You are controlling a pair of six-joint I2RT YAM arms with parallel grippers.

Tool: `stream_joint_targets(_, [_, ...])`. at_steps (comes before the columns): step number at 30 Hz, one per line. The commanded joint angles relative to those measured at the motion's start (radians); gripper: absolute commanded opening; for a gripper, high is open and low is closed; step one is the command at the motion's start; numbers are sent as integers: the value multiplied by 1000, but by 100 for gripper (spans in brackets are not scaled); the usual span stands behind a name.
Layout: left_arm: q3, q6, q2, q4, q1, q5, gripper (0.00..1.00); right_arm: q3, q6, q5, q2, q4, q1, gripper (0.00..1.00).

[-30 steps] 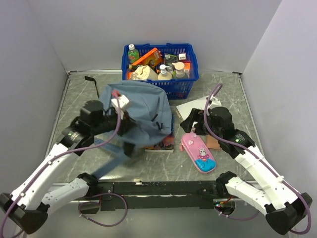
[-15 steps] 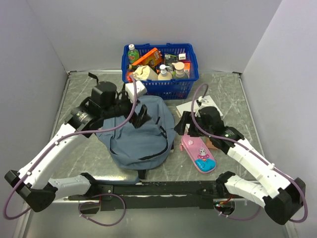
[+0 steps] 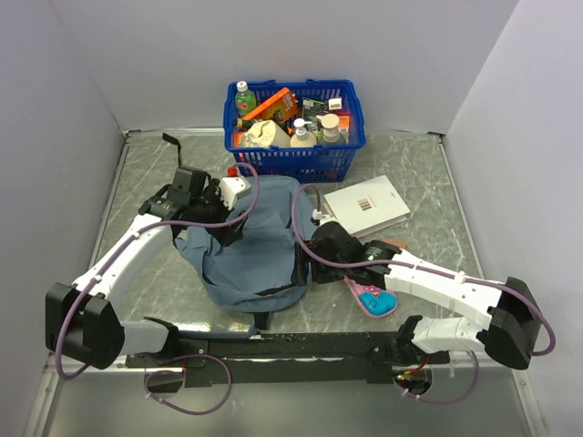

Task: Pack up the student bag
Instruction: Adjust the student bag at the center of the board.

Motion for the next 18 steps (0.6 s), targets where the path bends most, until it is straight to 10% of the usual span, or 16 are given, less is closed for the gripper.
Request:
stream_joint_targets(1, [-20, 155, -2, 87, 6, 161, 96, 54, 66, 57, 35, -39, 42, 81])
stream_joint_targets(9, [-23, 270, 97, 103, 31, 222, 96, 54, 100, 97, 55, -68, 79, 66])
stream_joint_targets(18, [13, 382, 228, 12, 83, 248, 95, 5, 107, 193, -23, -145, 78, 22])
